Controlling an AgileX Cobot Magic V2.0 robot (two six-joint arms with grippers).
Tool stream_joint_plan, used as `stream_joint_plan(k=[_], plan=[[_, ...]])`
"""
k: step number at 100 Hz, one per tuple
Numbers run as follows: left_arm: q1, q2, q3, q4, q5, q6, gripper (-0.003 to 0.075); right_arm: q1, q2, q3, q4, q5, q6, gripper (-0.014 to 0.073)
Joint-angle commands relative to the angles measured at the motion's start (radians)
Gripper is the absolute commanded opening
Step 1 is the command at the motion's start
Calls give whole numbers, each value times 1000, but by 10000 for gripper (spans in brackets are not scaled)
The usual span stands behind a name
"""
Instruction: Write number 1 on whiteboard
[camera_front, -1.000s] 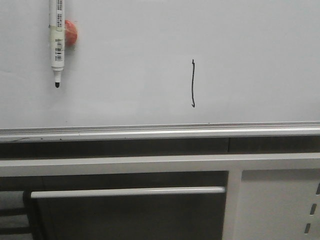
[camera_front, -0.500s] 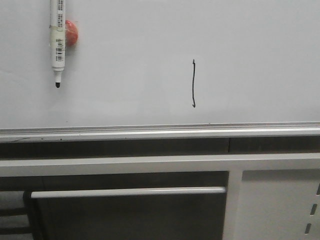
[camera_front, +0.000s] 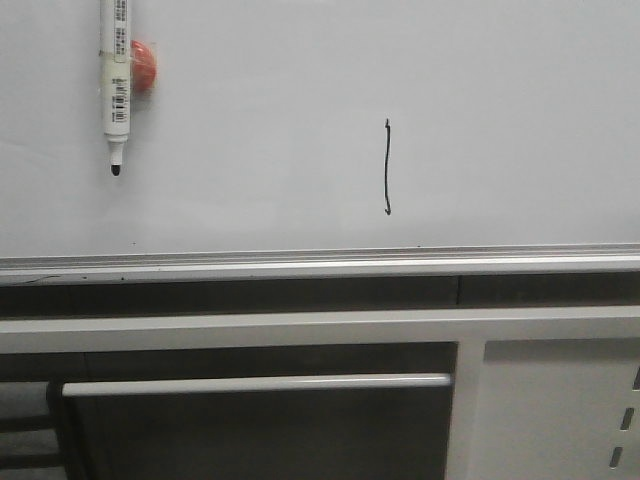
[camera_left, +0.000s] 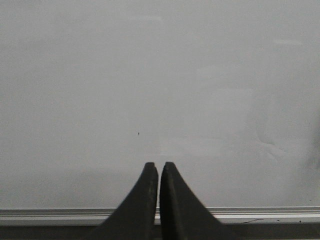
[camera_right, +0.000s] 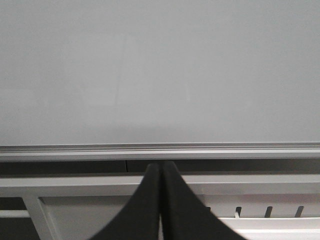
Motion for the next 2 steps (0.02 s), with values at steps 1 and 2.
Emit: stream_joint_plan(k=[1,2], plan=[[1,-23,41,-8,-65,-9,-20,-10,-20,25,-9,-71,0,-64],[1,-23,41,-8,-65,-9,-20,-10,-20,25,-9,-71,0,-64]])
